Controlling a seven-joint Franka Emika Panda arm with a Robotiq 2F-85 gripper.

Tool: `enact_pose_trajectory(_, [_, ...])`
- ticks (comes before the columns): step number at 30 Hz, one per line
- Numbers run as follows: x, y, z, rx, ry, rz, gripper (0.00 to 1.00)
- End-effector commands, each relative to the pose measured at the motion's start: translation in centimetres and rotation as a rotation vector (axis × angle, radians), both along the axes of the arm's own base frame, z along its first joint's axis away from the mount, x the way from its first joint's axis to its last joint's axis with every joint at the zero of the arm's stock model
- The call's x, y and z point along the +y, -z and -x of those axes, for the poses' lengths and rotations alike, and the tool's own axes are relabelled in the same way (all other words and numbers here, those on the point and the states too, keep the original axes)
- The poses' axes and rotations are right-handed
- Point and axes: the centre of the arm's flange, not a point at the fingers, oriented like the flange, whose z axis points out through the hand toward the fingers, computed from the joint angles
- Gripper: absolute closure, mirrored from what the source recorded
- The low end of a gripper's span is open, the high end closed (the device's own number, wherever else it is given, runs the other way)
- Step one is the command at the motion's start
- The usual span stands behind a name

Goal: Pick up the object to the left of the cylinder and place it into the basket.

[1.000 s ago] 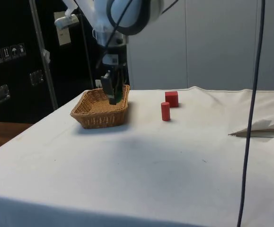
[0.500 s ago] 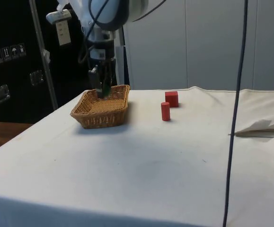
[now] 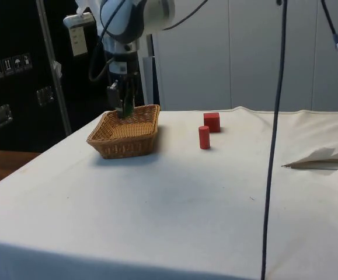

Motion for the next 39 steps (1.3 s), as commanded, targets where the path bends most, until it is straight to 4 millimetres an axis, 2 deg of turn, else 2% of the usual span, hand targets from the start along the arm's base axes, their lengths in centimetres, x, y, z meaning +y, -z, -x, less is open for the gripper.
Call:
enact_pose_trajectory(1, [-0.3, 0.0, -0.2, -0.002, 0.0, 0.001, 1.0])
enact_pose_trajectory(12, [-4.0, 1.1, -2.1, -0.018, 0.006, 0.005, 1.0])
enact_pose_trajectory(19, [-5.8, 3.0, -2.0, -0.025, 0.011, -0.001, 1.0])
enact_pose_trajectory(20, [-5.4, 2.6, -1.9, -0.014, 0.013, 0.006, 1.0])
enact_pose_trajectory(28, [-7.6, 5.3, -1.9, -0.041, 0.019, -0.007, 1.0])
enact_pose_trajectory(34, [-8.0, 6.5, -2.1, -0.05, 0.021, -0.013, 1.0])
enact_pose_trajectory(39, [-7.9, 6.6, -2.1, -0.054, 0.022, -0.019, 1.0])
